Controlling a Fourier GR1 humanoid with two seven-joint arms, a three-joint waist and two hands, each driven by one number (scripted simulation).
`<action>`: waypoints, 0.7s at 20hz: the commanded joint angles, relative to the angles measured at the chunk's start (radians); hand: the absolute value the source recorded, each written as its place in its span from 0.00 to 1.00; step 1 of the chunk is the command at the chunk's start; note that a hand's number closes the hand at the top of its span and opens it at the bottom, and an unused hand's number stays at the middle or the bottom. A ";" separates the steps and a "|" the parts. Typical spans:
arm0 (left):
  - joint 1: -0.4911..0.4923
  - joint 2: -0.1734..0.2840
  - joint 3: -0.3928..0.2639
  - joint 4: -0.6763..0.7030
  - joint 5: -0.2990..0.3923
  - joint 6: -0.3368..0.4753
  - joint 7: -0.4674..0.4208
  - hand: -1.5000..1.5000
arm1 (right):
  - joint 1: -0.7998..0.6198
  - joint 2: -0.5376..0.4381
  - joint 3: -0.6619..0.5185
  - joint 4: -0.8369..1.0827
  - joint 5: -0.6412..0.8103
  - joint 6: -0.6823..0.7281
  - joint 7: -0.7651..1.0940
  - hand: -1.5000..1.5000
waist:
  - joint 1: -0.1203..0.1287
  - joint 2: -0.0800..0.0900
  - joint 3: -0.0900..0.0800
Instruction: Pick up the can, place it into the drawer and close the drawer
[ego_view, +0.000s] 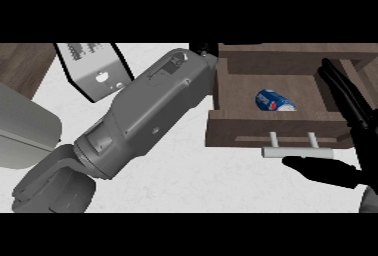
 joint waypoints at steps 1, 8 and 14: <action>0.011 0.024 0.013 0.013 -0.026 -0.005 0.014 0.00 | -0.117 -0.019 0.060 0.179 0.131 -0.076 -0.035 0.00 | -0.001 0.000 0.000; 0.029 0.122 -0.023 -0.100 -0.063 0.000 0.117 0.00 | -0.214 -0.035 0.166 0.503 0.347 -0.209 -0.097 0.00 | 0.033 -0.005 0.000; 0.121 0.195 -0.006 -0.201 -0.090 0.008 0.135 0.00 | -0.358 -0.024 0.116 0.797 0.409 -0.350 -0.110 0.00 | 0.025 -0.005 0.000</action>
